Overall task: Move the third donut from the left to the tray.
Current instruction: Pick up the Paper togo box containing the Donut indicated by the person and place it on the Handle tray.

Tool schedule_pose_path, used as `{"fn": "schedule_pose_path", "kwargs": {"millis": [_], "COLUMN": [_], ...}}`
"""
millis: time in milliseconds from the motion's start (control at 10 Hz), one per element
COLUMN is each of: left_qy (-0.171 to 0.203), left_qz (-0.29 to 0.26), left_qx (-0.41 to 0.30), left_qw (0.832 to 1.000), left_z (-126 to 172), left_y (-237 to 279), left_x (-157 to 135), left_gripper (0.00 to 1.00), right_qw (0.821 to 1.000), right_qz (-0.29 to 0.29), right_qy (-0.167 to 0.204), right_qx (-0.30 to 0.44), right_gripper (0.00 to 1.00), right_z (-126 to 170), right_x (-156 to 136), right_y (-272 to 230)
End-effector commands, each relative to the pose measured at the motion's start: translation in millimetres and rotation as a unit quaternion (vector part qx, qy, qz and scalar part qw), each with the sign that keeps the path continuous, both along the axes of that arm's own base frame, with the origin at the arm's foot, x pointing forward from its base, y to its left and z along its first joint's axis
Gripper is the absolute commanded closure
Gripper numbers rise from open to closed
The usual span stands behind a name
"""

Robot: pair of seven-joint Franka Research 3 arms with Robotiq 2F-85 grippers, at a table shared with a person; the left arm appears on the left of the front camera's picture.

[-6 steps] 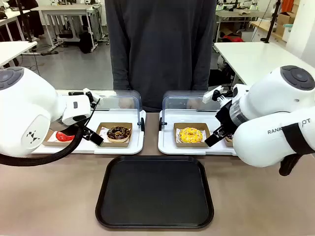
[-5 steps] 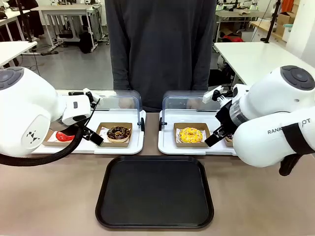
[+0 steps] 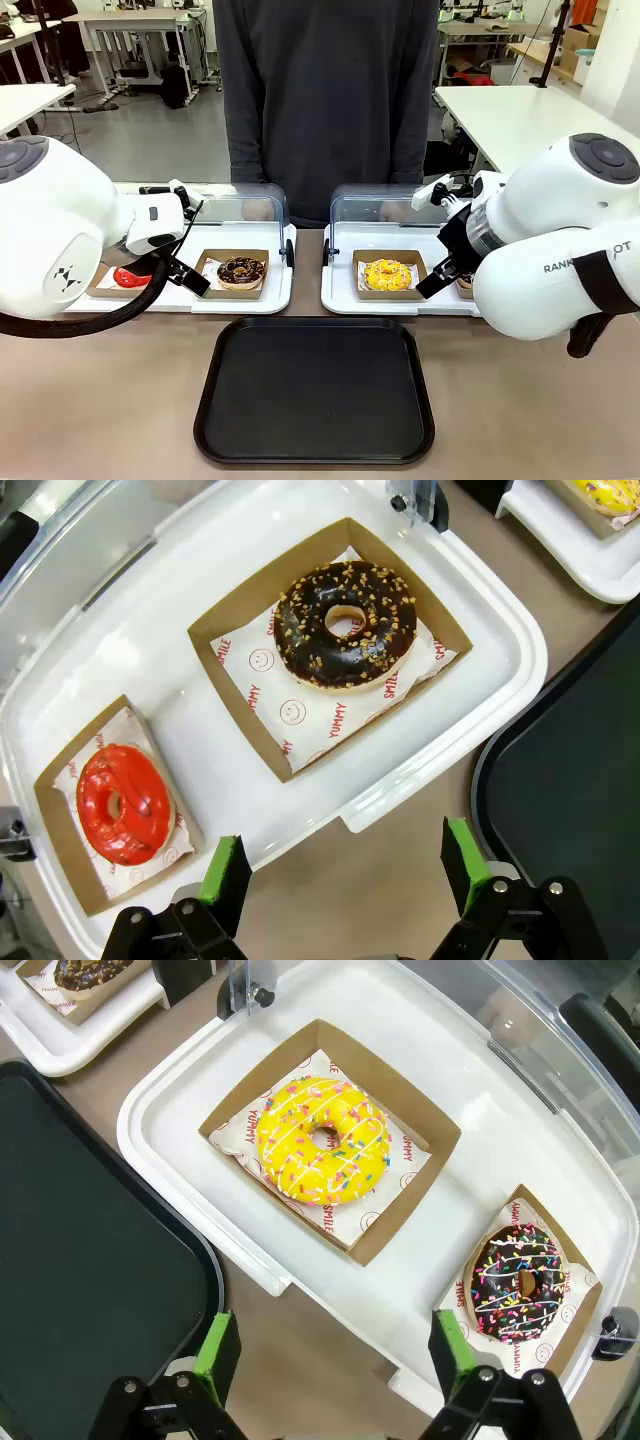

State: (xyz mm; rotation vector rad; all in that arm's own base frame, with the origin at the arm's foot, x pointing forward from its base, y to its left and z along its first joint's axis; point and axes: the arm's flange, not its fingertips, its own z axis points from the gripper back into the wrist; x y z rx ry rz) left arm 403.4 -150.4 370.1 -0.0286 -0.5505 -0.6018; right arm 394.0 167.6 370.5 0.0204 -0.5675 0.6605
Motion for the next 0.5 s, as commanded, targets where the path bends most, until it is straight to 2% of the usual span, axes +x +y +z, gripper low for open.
{"fn": "schedule_pose_path", "kwargs": {"millis": [0,300,400], "left_qy": [0.0,0.0,-0.011], "left_qz": [0.0,0.0,-0.02], "left_qx": [0.0,0.0,-0.003], "left_qw": [1.0,1.0,1.0], "left_z": [0.1,0.0,29.5], "left_y": [0.0,0.0,8.1], "left_x": [0.0,0.0,4.8], "left_gripper": [0.0,0.0,0.0], "right_qw": [1.0,1.0,1.0], "right_qz": [0.0,0.0,-0.008], "right_qy": [0.0,0.0,-0.01], "right_qx": [0.0,0.0,-0.001], "right_gripper": [0.0,0.0,0.0], "right_z": [0.1,0.0,36.1], "right_x": [0.1,0.0,1.4], "right_y": [-0.1,0.0,-3.5]}}
